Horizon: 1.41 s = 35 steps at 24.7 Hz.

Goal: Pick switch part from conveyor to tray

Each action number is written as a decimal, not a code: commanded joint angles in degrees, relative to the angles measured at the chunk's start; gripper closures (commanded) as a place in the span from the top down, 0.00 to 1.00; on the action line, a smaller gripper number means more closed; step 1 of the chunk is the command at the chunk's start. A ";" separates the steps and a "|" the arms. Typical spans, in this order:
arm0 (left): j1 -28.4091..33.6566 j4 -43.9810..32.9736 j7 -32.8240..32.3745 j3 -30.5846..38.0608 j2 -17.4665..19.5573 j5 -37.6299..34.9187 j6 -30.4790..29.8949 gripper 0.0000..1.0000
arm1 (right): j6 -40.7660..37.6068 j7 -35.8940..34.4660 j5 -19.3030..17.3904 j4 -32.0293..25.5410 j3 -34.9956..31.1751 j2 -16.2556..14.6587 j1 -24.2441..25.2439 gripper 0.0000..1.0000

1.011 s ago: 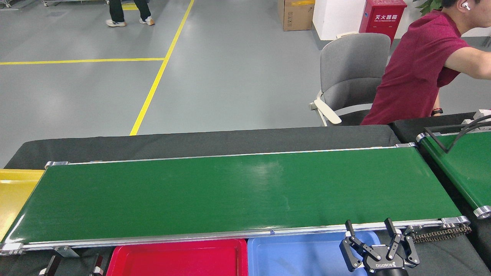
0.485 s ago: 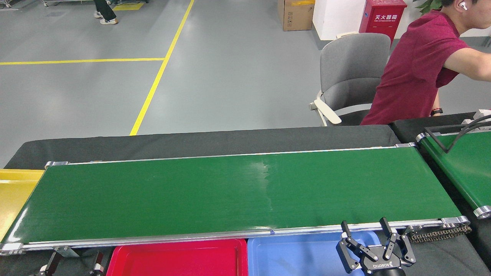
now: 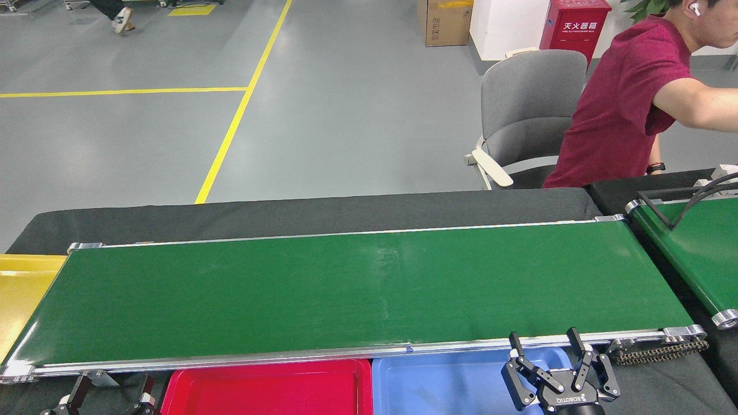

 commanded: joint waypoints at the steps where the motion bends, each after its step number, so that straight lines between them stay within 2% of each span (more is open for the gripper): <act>1: -0.32 -0.61 0.50 0.32 0.59 0.21 0.06 1.00 | 0.01 -0.30 -0.01 -0.62 -0.15 0.12 -0.68 0.99; 35: -0.23 -0.87 0.59 1.81 0.50 0.30 -0.30 1.00 | 0.19 1.55 0.17 -0.44 -0.15 1.09 -0.42 0.99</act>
